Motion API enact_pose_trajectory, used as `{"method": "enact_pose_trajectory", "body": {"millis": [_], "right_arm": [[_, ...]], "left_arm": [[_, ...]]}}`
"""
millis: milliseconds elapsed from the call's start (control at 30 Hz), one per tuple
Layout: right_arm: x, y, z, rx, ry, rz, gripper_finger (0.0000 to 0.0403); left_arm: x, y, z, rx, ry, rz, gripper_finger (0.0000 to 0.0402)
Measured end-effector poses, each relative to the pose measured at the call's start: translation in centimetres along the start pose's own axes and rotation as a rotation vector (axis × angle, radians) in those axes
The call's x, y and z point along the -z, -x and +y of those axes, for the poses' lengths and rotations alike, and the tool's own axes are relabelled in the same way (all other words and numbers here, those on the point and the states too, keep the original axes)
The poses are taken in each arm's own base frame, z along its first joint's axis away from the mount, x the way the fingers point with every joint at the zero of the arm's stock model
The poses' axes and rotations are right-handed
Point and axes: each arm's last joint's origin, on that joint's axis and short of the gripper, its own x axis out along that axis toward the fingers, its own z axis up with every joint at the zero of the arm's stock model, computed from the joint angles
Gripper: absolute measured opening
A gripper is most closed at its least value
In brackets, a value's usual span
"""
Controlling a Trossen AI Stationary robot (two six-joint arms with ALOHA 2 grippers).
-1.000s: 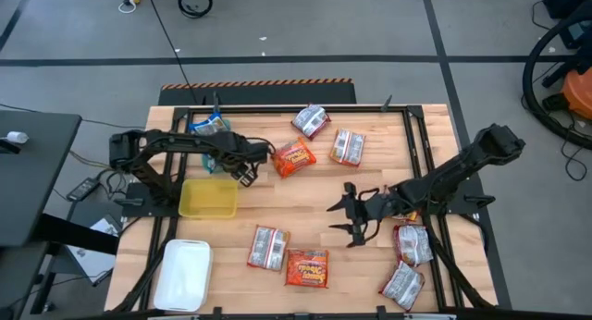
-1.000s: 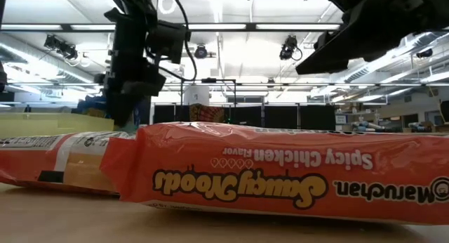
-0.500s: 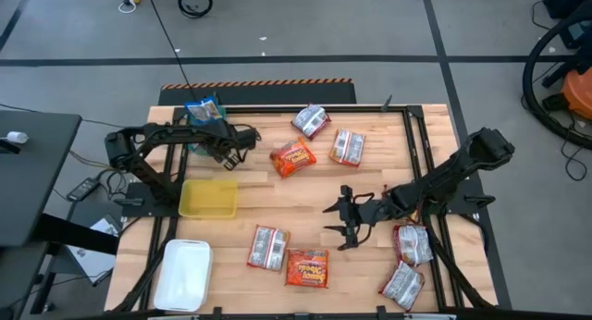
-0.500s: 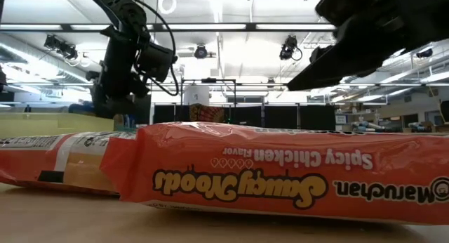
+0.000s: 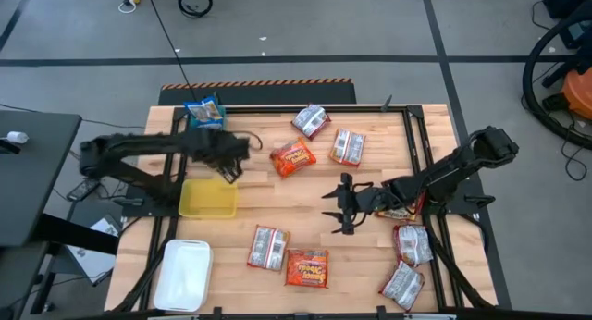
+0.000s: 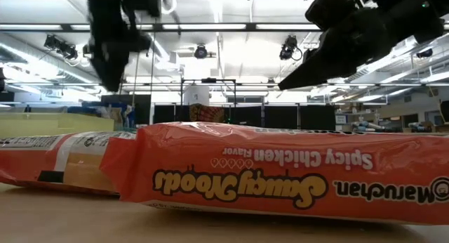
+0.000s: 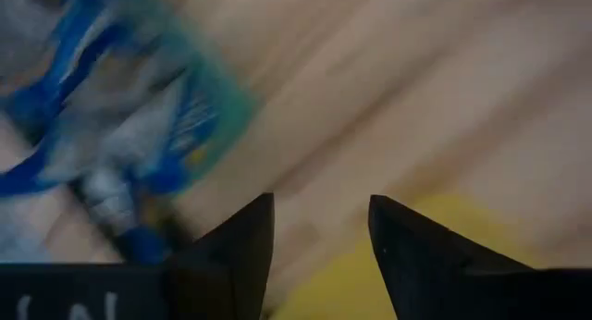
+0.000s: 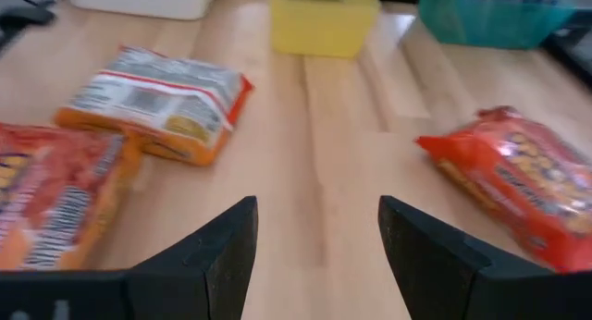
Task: Sort Maruchan noodles
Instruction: Put the blue noodle pack into the blue bin, then put the orange noodle pack into the yellow bin
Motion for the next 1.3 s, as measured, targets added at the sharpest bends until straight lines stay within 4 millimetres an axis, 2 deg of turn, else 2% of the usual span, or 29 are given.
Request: {"method": "enact_pose_trajectory", "body": {"millis": [67, 167, 233, 333, 467, 600, 767, 867, 1033, 1133, 1300], "right_arm": [[0.0, -0.1, -0.2, 0.022, 0.034, 0.003, 0.0231], [-0.1, 0.0, -0.2, 0.022, 0.074, -0.005, 0.0231], [-0.5, 0.1, 0.3, 0.026, 0.073, -0.004, 0.0231], [-2.0, 0.5, 1.6, 0.033, 0.095, 0.015, 0.0231], [-3.6, 1.5, 3.5, 0.061, 0.121, 0.092, 0.0231], [-4.2, 2.9, 5.3, 0.081, 0.1, 0.111, 0.0231], [-3.7, 4.3, 7.2, 0.137, 0.054, 0.075, 0.0231], [-3.4, 5.0, 8.0, 0.155, 0.02, 0.049, 0.0231], [-3.3, 5.4, 8.6, 0.169, -0.048, 0.021, 0.0231], [-2.5, 5.3, 8.7, 0.168, -0.047, 0.039, 0.0231], [-0.4, 4.4, 7.9, 0.186, -0.032, 0.106, 0.0231]], "left_arm": [[1.0, 1.7, -2.0, 0.106, -0.055, -0.118, 0.0183], [2.6, 3.8, -5.8, 0.267, -0.231, -0.293, 0.0183], [4.0, 5.1, -8.3, 0.354, -0.355, -0.401, 0.0183], [5.6, 6.6, -11.4, 0.496, -0.411, -0.489, 0.0183], [7.8, 9.5, -14.5, 0.589, -0.484, -0.573, 0.0183], [11.0, 10.7, -17.7, 0.567, -0.576, -0.643, 0.0178], [15.2, 9.4, -20.5, 0.483, -0.61, -0.674, 0.018], [17.0, 8.4, -21.7, 0.461, -0.619, -0.668, 0.0195], [18.1, 6.1, -23.6, 0.414, -0.644, -0.642, 0.0244], [18.8, 4.6, -25.0, 0.389, -0.678, -0.652, 0.027], [20.2, 2.0, -27.2, 0.336, -0.723, -0.638, 0.0268]]}}
